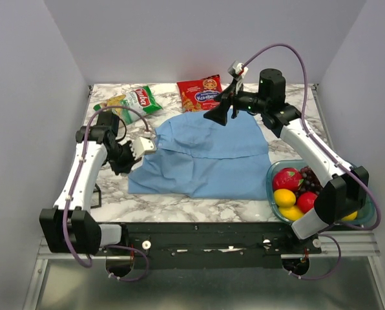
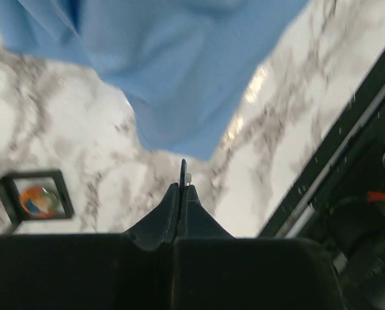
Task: Remove the brooch from the garment
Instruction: Close the brooch, then place the brooch at the center of the board.
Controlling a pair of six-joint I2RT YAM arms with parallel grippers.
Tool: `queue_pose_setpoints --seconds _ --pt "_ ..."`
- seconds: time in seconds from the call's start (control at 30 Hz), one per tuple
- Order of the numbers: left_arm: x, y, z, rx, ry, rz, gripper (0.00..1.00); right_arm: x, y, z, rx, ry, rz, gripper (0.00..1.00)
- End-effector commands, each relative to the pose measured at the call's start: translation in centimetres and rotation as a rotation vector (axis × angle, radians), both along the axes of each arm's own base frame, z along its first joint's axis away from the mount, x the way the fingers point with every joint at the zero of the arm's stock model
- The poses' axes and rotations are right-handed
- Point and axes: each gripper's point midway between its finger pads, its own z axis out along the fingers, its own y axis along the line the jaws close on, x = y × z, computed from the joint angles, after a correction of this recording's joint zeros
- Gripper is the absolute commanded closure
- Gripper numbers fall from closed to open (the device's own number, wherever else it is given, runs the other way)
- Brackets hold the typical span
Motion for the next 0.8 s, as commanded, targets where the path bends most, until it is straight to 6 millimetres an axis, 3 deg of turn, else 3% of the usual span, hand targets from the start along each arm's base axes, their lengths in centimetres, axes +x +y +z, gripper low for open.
queue_pose_setpoints --seconds 0.0,0.03,0.13,0.17,0.2,0.27,0.3,0.57,0.77 --pt "-8.0 5.8 -1.0 0.308 0.155 0.008 1.00 0.0 -0.8 -1.7 -0.040 0.065 -0.070 0.00" --pt "-9.4 6.4 -2.2 0.342 0.190 0.028 1.00 0.1 -0.8 -2.3 -0.050 0.087 -0.070 0.00" --pt "-10.1 9.7 -3.8 0.522 0.154 0.086 1.00 -0.1 -0.5 -2.5 -0.062 0.131 -0.040 0.00" --pt "-11.1 10.5 -5.5 0.568 0.177 0.093 1.00 0.1 -0.2 -3.2 -0.071 0.160 -0.030 0.00" --pt "-10.0 11.7 -5.8 0.635 0.119 0.126 1.00 0.1 0.0 -3.3 -0.073 0.171 -0.015 0.00" --pt "-10.4 12.4 -7.2 0.675 0.099 0.157 1.00 0.3 0.3 -3.4 -0.078 0.193 -0.001 0.00" --pt "-9.5 12.7 -7.4 0.686 0.053 0.181 1.00 0.4 0.4 -3.2 -0.076 0.194 0.007 0.01" --pt "-9.4 14.9 -9.1 0.798 -0.022 0.253 1.00 1.4 1.0 -2.6 -0.074 0.212 0.014 0.00" --pt "-8.4 15.4 -8.9 0.819 -0.070 0.302 1.00 1.0 1.5 -2.4 -0.051 0.270 0.039 0.00"
